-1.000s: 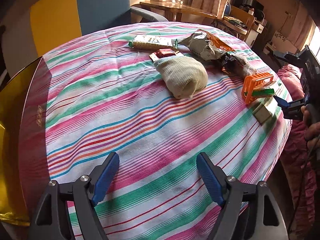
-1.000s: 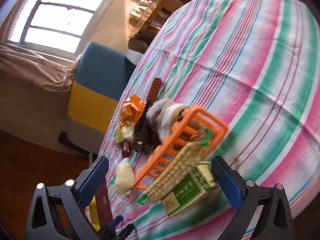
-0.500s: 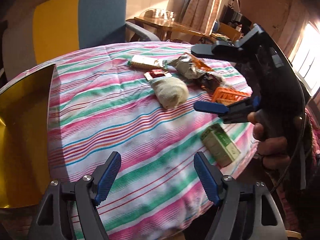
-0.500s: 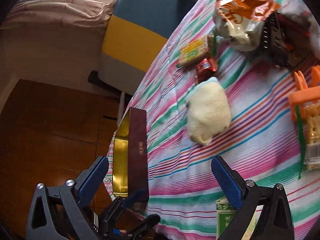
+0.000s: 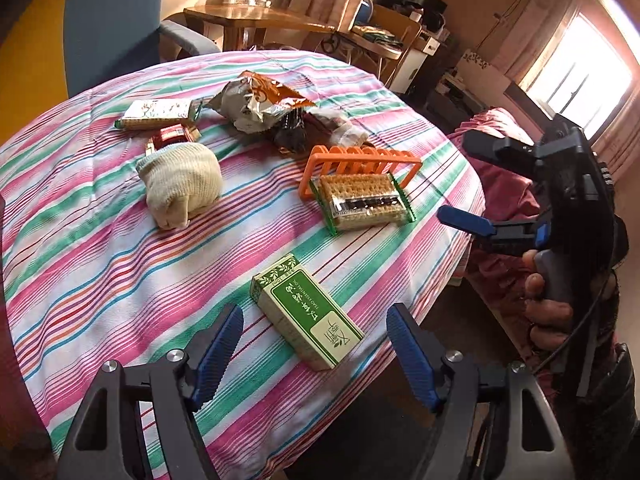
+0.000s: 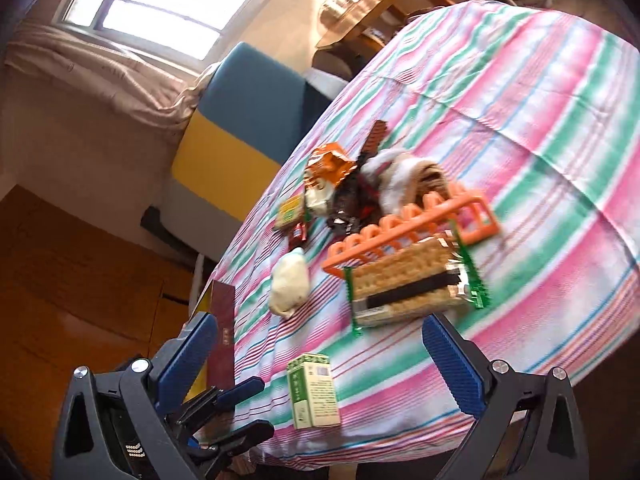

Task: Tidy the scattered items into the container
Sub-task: 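Grasp the green-and-white box with the left gripper while the right gripper grasps the cracker packet, then lift and carry the box and cracker packet toward the gold tray with both grippers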

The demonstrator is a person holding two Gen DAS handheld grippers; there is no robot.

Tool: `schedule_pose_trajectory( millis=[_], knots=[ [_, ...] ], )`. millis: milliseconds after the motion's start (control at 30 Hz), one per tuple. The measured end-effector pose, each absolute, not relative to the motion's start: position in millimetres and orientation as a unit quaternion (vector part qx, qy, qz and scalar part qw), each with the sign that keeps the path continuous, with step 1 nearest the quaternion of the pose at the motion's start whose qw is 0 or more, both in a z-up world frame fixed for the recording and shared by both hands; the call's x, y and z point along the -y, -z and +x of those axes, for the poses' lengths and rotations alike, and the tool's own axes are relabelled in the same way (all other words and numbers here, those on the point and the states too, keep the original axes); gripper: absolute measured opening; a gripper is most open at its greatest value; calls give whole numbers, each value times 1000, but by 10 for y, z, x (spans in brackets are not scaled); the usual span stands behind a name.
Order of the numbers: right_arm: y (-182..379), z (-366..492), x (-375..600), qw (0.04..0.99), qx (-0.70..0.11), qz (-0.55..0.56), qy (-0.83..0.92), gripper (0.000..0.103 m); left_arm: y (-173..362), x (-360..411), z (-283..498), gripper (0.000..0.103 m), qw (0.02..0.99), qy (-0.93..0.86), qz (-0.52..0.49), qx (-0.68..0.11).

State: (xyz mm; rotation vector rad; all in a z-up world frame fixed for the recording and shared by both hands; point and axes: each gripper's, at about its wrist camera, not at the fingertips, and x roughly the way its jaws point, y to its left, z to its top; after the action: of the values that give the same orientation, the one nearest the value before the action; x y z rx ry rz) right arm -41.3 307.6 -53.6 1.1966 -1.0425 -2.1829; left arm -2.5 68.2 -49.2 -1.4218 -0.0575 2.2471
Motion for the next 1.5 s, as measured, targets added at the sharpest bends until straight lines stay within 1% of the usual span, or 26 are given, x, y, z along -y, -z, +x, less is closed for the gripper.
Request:
schedule_pose_trajectory(
  millis=[100, 167, 200, 267, 333, 400, 433, 533, 800, 1033, 1167, 1433, 1500],
  knots=[
    [600, -399, -3222, 207, 390, 429, 788, 103, 594, -759, -89, 60, 224, -811, -541, 16],
    [627, -419, -3260, 204, 393, 430, 787, 103, 641, -784, -97, 59, 215, -808, -549, 9],
    [631, -437, -3259, 205, 391, 432, 787, 103, 660, -796, -95, 56, 214, -806, -552, 7],
    [618, -470, -3216, 206, 376, 435, 792, 103, 667, -811, -84, 53, 212, -807, -551, 4],
    [614, -484, -3146, 206, 356, 439, 799, 103, 666, -824, -69, 46, 207, -810, -549, -5],
    [618, -489, -3094, 203, 336, 444, 805, 103, 657, -815, -63, 42, 205, -813, -545, -10],
    [621, -485, -3085, 199, 326, 446, 809, 103, 651, -806, -61, 38, 203, -815, -543, -12],
    [638, -498, -3061, 188, 299, 452, 819, 103, 620, -733, -71, 33, 194, -820, -538, -10],
    [671, -814, -2869, 172, 236, 463, 837, 103, 535, -241, -72, 32, 154, -834, -529, 32],
    [815, -872, -2467, 242, 244, 498, 797, 103, 567, 200, 24, 32, 115, -841, -526, 55],
    [845, -741, -2201, 299, 245, 508, 770, 103, 603, 394, 99, 32, 103, -845, -521, 66],
    [558, -485, -1926, 299, 125, 489, 810, 103, 657, 466, 147, 35, 110, -844, -519, 79],
    [503, -479, -1858, 288, 75, 483, 823, 103, 669, 462, 146, 35, 111, -843, -520, 80]
  ],
)
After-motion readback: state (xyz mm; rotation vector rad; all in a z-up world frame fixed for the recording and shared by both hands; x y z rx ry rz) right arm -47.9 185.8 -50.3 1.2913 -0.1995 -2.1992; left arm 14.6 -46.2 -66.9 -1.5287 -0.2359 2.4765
